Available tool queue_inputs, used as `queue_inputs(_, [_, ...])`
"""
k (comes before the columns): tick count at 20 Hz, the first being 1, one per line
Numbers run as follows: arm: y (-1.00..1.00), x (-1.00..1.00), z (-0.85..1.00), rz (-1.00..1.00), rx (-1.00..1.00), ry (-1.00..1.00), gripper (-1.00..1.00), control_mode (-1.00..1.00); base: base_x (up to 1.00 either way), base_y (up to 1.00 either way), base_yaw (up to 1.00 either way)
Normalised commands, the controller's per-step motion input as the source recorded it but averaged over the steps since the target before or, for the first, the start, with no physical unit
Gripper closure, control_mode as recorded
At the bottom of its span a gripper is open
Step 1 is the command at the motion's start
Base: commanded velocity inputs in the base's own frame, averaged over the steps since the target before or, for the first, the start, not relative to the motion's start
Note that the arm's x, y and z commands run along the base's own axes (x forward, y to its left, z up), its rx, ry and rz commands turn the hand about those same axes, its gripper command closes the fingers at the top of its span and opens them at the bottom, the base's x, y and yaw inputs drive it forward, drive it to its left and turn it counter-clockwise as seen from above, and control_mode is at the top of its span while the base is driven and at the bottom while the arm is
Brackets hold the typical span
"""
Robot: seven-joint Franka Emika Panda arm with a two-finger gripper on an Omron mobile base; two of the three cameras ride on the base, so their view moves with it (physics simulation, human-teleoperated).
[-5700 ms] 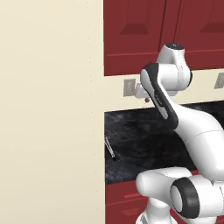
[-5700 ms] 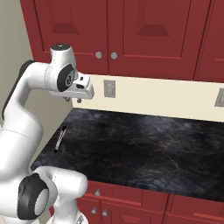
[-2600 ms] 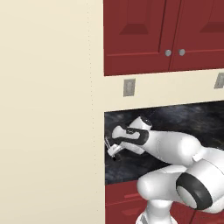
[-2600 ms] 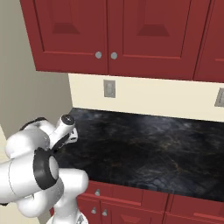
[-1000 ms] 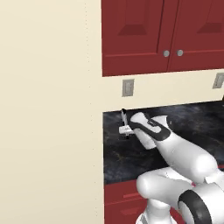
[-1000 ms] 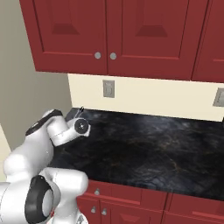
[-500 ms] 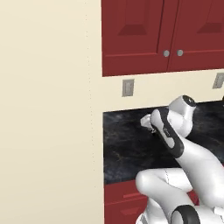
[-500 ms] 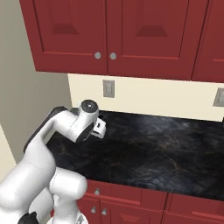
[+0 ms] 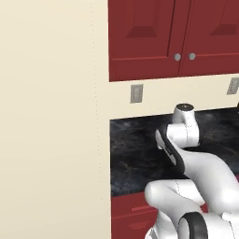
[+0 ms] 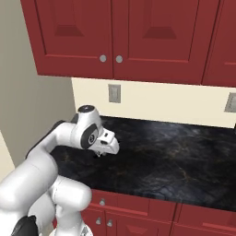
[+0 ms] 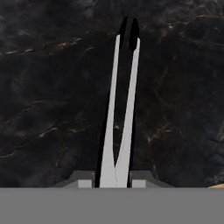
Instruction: Pick up the tongs from the counter and place them near the plate next to the oven.
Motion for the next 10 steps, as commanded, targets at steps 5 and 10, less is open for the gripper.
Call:
queue_inputs(5, [-0.51, -0.54, -0.10, 0.00, 0.00, 0.01, 1.00, -1.00, 0.00, 0.00, 0.00])
queue_inputs(10, [-0.32, -0.51, 0.00, 0.02, 0.01, -0.03, 1.00, -1.00, 0.00, 0.00, 0.00])
